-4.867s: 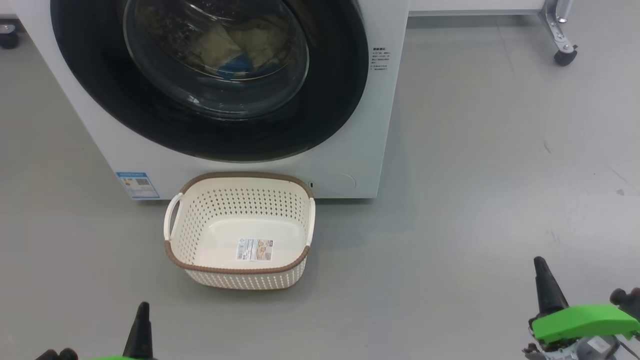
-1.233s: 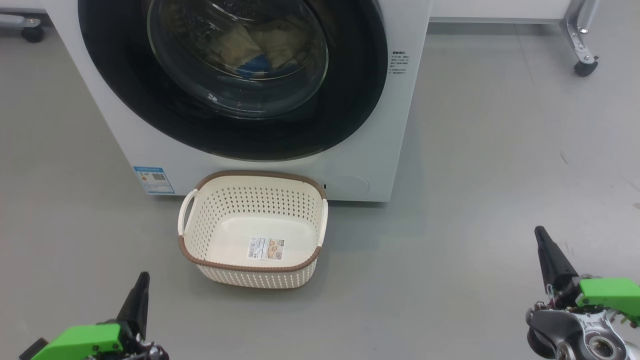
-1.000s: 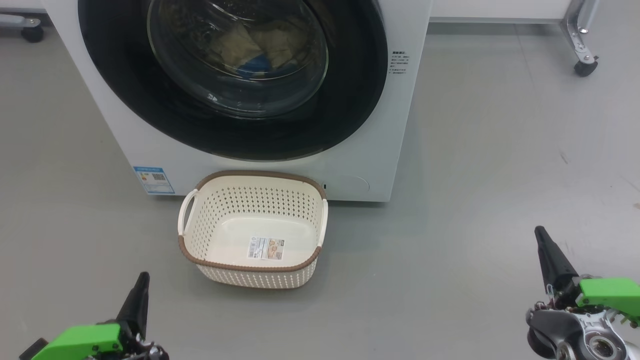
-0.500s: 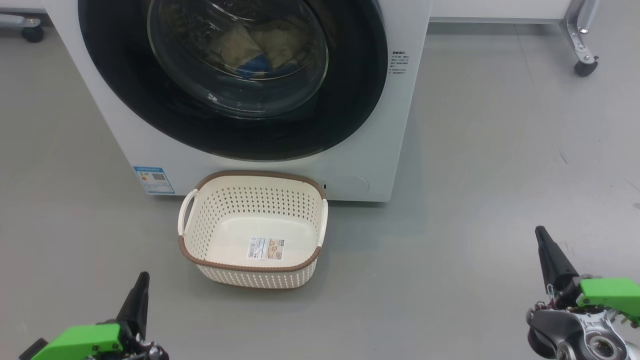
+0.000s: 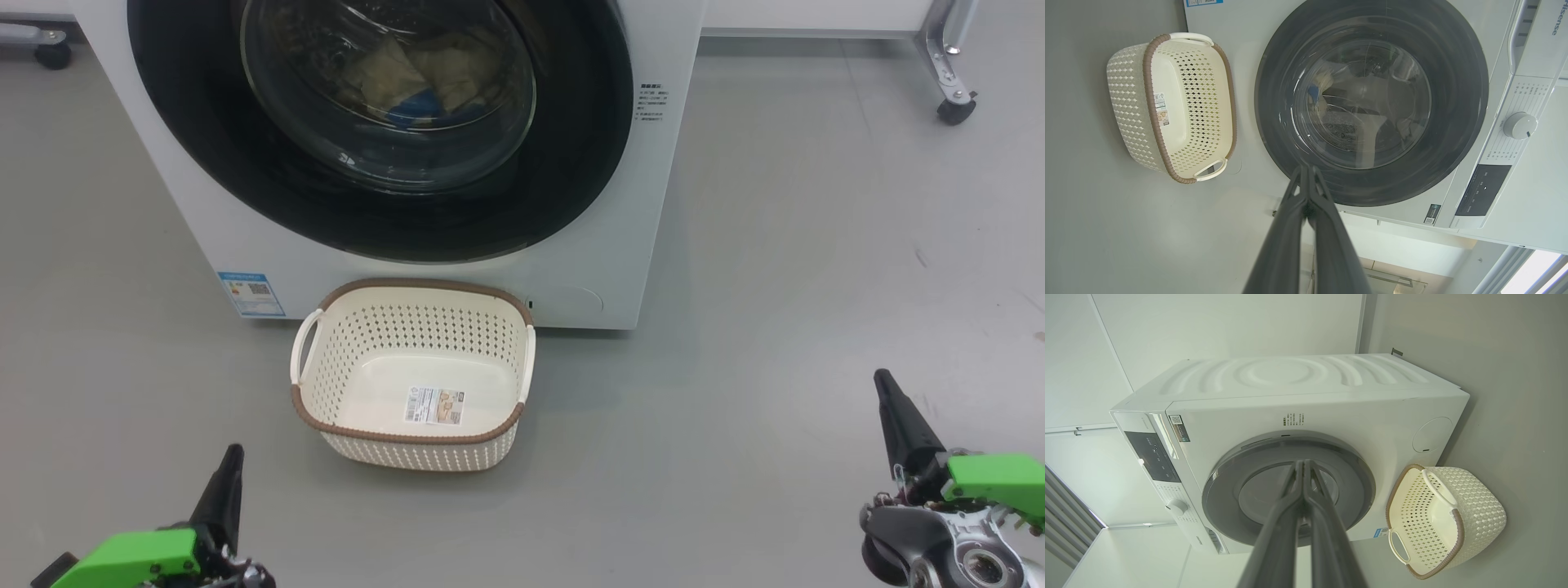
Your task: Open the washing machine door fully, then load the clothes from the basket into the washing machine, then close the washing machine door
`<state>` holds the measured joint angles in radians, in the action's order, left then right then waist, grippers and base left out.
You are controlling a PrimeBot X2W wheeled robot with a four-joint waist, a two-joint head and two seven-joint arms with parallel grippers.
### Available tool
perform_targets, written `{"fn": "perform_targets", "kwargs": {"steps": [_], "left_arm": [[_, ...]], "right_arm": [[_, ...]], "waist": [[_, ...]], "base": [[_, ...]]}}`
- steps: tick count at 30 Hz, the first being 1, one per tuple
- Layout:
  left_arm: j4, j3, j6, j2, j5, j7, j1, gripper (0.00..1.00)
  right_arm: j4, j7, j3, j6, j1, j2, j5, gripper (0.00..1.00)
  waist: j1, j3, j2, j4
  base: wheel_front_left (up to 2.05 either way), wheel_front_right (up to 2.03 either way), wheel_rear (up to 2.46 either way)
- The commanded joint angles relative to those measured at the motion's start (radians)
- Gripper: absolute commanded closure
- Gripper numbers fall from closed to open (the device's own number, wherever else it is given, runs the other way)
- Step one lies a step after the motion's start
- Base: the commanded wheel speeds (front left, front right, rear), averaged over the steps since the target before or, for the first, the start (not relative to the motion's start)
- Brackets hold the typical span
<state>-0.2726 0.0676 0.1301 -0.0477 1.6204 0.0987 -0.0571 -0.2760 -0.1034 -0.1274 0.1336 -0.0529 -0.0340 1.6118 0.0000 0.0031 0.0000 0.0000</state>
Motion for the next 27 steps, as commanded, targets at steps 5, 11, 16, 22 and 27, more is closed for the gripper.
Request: {"fn": "perform_targets", "kwargs": {"steps": [5, 11, 16, 22, 27], "left_arm": [[0.028, 0.040, 0.001, -0.008, -0.007, 0.009, -0.050, 1.00], [0.028, 0.040, 0.001, -0.007, -0.007, 0.010, -0.050, 1.00], [0.028, 0.041, 0.001, -0.007, -0.007, 0.010, -0.050, 1.00], [0.028, 0.042, 0.001, -0.007, -0.008, 0.011, -0.051, 1.00], [0.028, 0.042, 0.001, -0.006, -0.008, 0.011, -0.051, 1.00]], "right_arm": [[0.031, -0.008, 0.016, -0.003, -0.055, -0.018, -0.002, 1.00], [0.031, -0.008, 0.015, -0.003, -0.055, -0.018, -0.002, 1.00], [0.031, -0.009, 0.015, -0.003, -0.055, -0.018, -0.002, 1.00], [0.031, -0.009, 0.015, -0.003, -0.055, -0.018, -0.002, 1.00], [0.031, -0.009, 0.015, -0.003, -0.055, -0.018, -0.002, 1.00]], "waist": [[0.0000, 0.000, 0.0000, 0.000], [0.0000, 0.000, 0.0000, 0.000], [0.0000, 0.000, 0.0000, 0.000], [0.0000, 0.000, 0.0000, 0.000], [0.0000, 0.000, 0.0000, 0.000]], "base": [[0.00, 0.00, 0.00], [0.00, 0.00, 0.00], [0.00, 0.00, 0.00], [0.00, 0.00, 0.00], [0.00, 0.00, 0.00]]}}
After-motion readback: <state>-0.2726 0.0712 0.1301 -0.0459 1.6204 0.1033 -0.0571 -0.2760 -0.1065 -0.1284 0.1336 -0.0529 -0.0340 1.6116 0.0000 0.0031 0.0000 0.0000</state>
